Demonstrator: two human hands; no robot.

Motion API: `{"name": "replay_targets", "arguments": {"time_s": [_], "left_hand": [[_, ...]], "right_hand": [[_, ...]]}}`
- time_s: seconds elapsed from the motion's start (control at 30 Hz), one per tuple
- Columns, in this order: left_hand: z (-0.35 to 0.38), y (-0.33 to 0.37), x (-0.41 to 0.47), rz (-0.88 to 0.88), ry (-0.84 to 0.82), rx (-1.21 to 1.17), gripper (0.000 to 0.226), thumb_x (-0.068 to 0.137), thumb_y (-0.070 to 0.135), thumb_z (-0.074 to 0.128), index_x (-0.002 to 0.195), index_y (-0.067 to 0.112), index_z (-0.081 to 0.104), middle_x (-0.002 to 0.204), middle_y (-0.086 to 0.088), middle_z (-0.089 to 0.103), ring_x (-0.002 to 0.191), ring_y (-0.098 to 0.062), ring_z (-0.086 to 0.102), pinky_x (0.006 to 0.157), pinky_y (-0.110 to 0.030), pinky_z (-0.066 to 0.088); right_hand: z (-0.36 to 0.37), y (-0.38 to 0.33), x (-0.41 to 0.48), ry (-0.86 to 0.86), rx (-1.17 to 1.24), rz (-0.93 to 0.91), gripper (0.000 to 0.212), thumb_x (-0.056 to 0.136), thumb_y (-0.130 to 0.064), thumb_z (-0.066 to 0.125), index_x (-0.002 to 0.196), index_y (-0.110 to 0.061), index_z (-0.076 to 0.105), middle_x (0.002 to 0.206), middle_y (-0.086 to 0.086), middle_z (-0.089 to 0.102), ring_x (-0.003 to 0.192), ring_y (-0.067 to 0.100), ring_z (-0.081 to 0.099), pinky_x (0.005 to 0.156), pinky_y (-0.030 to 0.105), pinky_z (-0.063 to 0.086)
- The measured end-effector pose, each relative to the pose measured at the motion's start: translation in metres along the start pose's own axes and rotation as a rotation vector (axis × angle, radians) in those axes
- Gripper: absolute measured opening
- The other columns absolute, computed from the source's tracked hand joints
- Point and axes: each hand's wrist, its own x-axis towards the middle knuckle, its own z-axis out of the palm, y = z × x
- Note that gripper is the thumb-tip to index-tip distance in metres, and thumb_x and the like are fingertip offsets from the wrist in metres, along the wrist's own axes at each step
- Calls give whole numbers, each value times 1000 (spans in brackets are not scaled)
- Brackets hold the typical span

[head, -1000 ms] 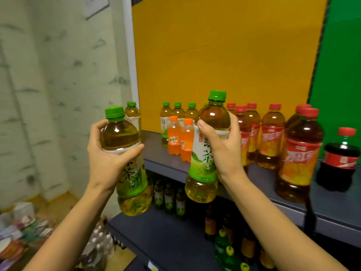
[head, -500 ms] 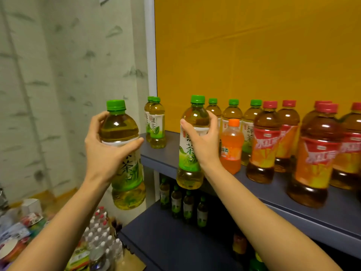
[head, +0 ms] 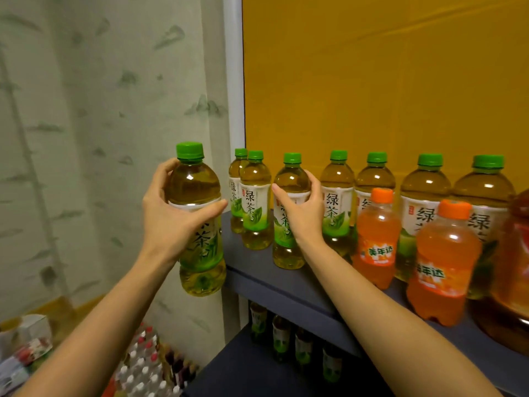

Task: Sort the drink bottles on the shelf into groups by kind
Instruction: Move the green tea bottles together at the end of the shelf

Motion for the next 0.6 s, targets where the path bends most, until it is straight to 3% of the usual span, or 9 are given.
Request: {"name": "replay_targets", "arguments": {"time_s": [0.13,0.17,0.3,0.37,0.5,0.6], "left_hand": [[10,-32,18,-15,10,-39,70,58,5,83,116,21,47,104,19,54,93,16,55,82,-5,45],[14,-39,22,-22,1,-54,71,58,5,83,116,21,47,104,19,54,94,15,55,83,-6,45],[33,-67,35,-71,-35,-115,71,59,6,84,117,20,47,106,14,56,96,11,55,87,-10,46],[42,-80,38,-100,-52,-135,71,59,7,84,117,20,47,109,8,57,101,2,56,91,-16,47],[55,-98,43,-147,-47,-198,72,61,5,83,122,18,47,119,-1,56,111,-14,55,96,-27,46],[63,-109,47,-131,-92,-239,73,63,4,81,126,14,47,117,2,56,102,4,57,89,-12,46]], "right_hand": [[10,11,14,-25,-27,61,75,78,-29,72,138,-15,30,116,-8,42,108,3,39,68,-5,32],[11,13,16,-36,-49,67,75,79,-30,71,139,-15,28,119,-5,44,110,5,40,70,-5,32],[15,20,19,-75,-163,93,81,82,-44,63,145,-19,19,146,4,34,135,18,31,108,29,29],[12,19,17,-81,-234,82,81,81,-48,62,145,-19,21,150,5,31,139,20,26,114,43,27],[-5,8,3,-130,-320,65,78,83,-39,63,145,-21,19,152,0,26,140,17,25,114,43,27],[-18,-2,-13,-171,-361,34,72,85,-31,63,144,-24,23,150,-4,29,136,12,29,110,34,31]]}}
